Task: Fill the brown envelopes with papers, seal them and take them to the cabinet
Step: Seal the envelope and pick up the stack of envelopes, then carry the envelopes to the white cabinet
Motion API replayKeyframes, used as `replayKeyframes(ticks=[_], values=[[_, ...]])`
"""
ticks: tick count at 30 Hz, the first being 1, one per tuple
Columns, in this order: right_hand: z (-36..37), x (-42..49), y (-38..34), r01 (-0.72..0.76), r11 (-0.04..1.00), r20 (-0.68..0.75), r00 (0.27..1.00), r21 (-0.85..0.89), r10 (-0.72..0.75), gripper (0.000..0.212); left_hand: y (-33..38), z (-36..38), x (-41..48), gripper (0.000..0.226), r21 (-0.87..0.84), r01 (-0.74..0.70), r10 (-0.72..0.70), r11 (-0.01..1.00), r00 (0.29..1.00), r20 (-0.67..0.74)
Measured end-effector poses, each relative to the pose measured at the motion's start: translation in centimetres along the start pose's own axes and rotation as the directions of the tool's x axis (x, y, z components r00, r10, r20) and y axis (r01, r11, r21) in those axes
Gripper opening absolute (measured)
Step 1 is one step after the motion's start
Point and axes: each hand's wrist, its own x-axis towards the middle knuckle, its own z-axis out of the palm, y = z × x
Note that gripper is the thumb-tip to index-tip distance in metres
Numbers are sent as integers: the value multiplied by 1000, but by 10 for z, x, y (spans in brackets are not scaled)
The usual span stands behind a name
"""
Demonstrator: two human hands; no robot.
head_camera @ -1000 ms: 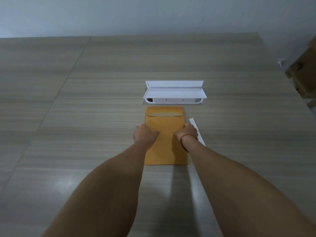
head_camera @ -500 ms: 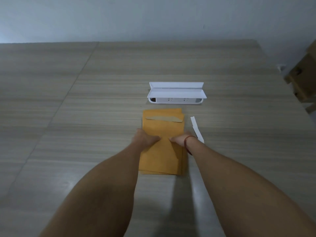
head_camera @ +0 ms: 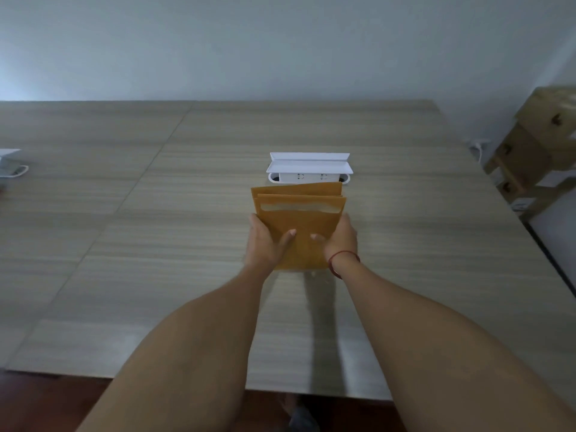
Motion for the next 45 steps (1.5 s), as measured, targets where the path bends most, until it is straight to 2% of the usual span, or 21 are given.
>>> replayKeyframes(ticks=[4, 7, 12, 20, 26, 32, 35, 39, 42, 45], values=[[1, -19, 23, -22, 999, 19, 1000, 32, 21, 60, -15, 7, -22, 71, -37, 4, -4, 999, 1000, -10], [2, -27, 35, -54, 998, 67, 996, 14, 52, 57, -25, 13, -34, 76, -41, 53, -52, 998, 998, 34], [1, -16, 30, -23, 999, 43, 999, -32, 25, 51, -15, 13, -27, 74, -22, 55, -56, 998, 998, -24], [0, -20, 43, -5, 999, 96, 995, -53, 10, 51, -18, 14, -35, 71, 25, 110, -110, 994, 993, 29], [-28, -16, 16, -12, 999, 62, 998, -36, 15, 47, 28, 1, -20, 72, 82, 73, -78, 994, 995, 67], [-103, -1, -12, -121, 991, -34, 992, 55, 123, 53, 115, 30, 3, 79, 157, 10, -52, 988, 963, 266], [-156, -1, -2, -209, 972, -136, 966, 104, 222, 51, 159, 71, -2, 85, 177, -87, 5, 980, 909, 417], [-246, -32, 41, -311, 921, -294, 880, 236, 372, 37, 219, 148, -50, 90, 200, -298, 116, 934, 778, 617], [-320, -77, 80, -330, 889, -423, 790, 318, 445, 31, 262, 208, -119, 83, 147, -415, 175, 898, 643, 746], [-394, -136, 120, -358, 861, -545, 668, 361, 506, 31, 299, 262, -204, 83, 29, -502, 245, 864, 471, 847]])
